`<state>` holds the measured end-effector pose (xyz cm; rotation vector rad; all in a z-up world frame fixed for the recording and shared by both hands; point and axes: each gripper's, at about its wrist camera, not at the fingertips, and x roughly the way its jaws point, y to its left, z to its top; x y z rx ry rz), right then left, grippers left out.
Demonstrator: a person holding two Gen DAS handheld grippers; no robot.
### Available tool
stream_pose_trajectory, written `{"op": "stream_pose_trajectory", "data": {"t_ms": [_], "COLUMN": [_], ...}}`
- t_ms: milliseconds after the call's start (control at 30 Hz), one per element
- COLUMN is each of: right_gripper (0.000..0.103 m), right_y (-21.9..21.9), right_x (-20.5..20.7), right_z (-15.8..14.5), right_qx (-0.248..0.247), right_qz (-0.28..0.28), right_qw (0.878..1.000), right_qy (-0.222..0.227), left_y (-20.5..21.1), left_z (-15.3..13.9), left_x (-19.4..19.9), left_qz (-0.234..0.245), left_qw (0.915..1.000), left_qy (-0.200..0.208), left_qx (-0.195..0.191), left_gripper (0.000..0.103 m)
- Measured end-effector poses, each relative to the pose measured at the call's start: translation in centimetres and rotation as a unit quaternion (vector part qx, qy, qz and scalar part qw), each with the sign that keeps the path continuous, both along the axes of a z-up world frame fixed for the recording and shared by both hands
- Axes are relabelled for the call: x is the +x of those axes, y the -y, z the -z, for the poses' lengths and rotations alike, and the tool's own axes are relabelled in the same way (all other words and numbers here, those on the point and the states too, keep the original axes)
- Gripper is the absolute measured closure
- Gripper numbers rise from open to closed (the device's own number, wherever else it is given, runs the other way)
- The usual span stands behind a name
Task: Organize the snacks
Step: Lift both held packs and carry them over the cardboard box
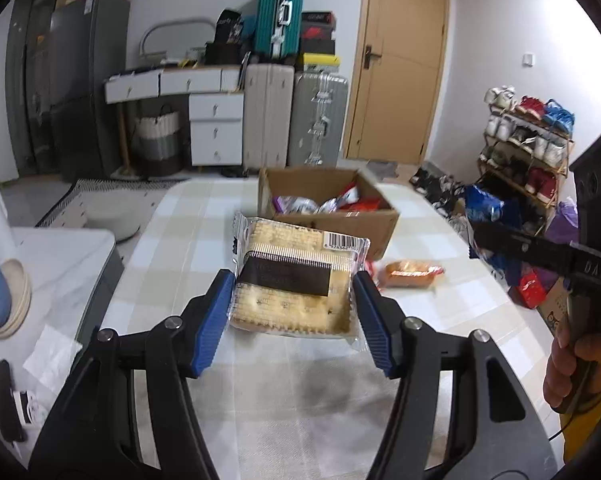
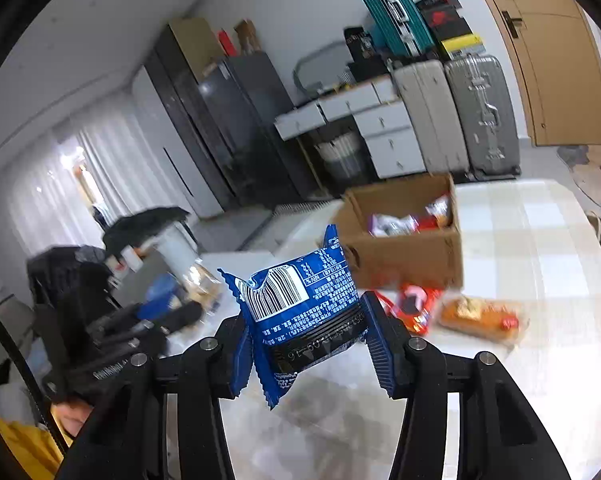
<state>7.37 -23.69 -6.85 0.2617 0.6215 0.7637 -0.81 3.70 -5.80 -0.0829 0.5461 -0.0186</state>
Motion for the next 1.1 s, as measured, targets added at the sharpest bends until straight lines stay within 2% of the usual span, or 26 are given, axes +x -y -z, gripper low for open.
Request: {"op": "stream_pose_trajectory", "data": {"t_ms": [233,467,833,1100], "right_gripper": [0.053,0.053,0.053,0.053], "right_y": [-0.2,-0.5,-1.0,-2.2], "right_x": [-0.8,0.6,4.6,8.9], "right_z": [-4.7,-7.4,-10.6,-10.5], "right_qx": [0.021,0.022,0.021,-0.003], "right_qz": [-0.013,-0.015,-0.011,-0.004], "right_qw": [0.999,0.998,0.996,0.996], "right_qy": [0.034,0.052,0.082,0.085], "left_y": [0.8,1.2,1.7,2.1], "left_z": [-3.5,-5.5,-7.0,-7.5], "left_x": [-1.3,0.0,6.0,12.5], "left_qz": [0.009,0.017,0.014,0.019], "left_qw": [0.9994,0.9988,0.9983,0.9981], "left_qy": [0.032,0.042,0.044,0.036], "left_qx": [0.012,0.020,0.034,0.046], "left_gripper": [0.045,0.045,0.045,0.045]}}
